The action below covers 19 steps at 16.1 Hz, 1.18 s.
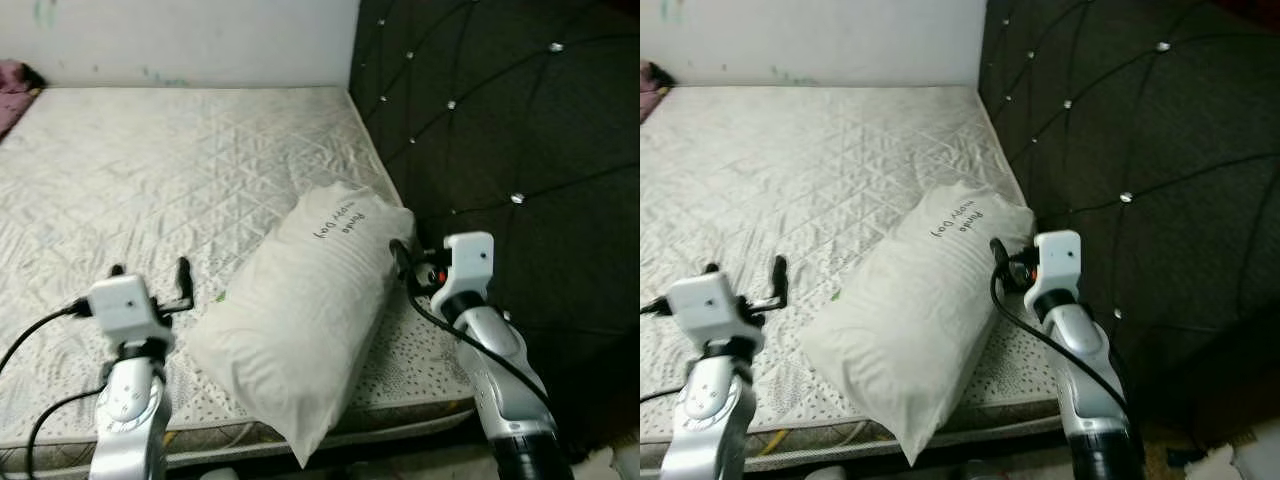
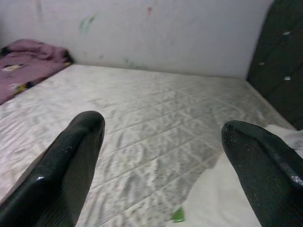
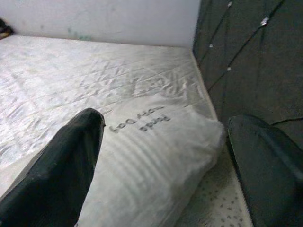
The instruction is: Clean up the room
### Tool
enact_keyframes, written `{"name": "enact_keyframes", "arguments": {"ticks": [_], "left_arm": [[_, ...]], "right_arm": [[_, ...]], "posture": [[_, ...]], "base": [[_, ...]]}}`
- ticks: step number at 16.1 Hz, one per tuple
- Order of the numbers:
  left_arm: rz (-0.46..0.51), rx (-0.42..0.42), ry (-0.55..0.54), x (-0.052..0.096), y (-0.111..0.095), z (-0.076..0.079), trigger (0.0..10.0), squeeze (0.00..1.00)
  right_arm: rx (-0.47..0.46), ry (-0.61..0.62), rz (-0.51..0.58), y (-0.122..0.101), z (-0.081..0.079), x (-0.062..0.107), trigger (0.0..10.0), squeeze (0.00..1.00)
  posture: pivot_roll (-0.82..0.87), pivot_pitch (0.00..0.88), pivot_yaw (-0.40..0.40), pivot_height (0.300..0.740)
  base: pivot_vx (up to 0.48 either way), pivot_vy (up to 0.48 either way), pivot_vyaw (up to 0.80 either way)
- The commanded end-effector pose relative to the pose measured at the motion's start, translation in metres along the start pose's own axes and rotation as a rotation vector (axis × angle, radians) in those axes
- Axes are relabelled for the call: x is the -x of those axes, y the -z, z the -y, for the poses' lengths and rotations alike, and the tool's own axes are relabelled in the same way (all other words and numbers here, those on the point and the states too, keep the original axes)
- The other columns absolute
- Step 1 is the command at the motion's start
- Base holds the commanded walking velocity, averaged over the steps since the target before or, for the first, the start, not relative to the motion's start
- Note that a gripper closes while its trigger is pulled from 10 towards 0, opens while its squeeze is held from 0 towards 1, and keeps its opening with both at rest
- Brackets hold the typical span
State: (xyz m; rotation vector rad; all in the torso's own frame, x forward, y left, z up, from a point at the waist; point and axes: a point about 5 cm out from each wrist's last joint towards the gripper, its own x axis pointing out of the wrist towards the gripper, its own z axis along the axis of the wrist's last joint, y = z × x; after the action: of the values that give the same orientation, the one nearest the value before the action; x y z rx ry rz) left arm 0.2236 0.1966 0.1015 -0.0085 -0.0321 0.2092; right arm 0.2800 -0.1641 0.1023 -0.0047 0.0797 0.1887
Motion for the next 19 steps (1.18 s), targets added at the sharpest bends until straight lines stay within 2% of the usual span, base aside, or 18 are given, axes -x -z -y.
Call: {"name": "enact_keyframes", "arguments": {"ticks": [1, 13, 19], "left_arm": [[-0.003, 0.014, -0.002, 0.002, -0.002, 0.000, 10.0, 0.00], [-0.030, 0.026, 0.035, -0.001, -0.001, 0.008, 10.0, 0.00], [-0.038, 0.035, 0.031, 0.000, 0.000, 0.009, 10.0, 0.00]], "right_arm": [[-0.003, 0.004, 0.000, -0.002, 0.004, 0.002, 10.0, 0.00], [-0.005, -0.028, 0.011, -0.010, -0.008, -0.010, 10.0, 0.00], [-0.005, -0.041, 0.009, -0.010, -0.009, -0.010, 10.0, 0.00]], "posture": [[-0.03, 0.027, -0.035, 0.740], [-0.03, 0.043, -0.036, 0.740], [-0.03, 0.049, -0.041, 0.671]], "base": [[0.000, 0.000, 0.00], [0.000, 0.000, 0.00], [0.000, 0.000, 0.00]]}}
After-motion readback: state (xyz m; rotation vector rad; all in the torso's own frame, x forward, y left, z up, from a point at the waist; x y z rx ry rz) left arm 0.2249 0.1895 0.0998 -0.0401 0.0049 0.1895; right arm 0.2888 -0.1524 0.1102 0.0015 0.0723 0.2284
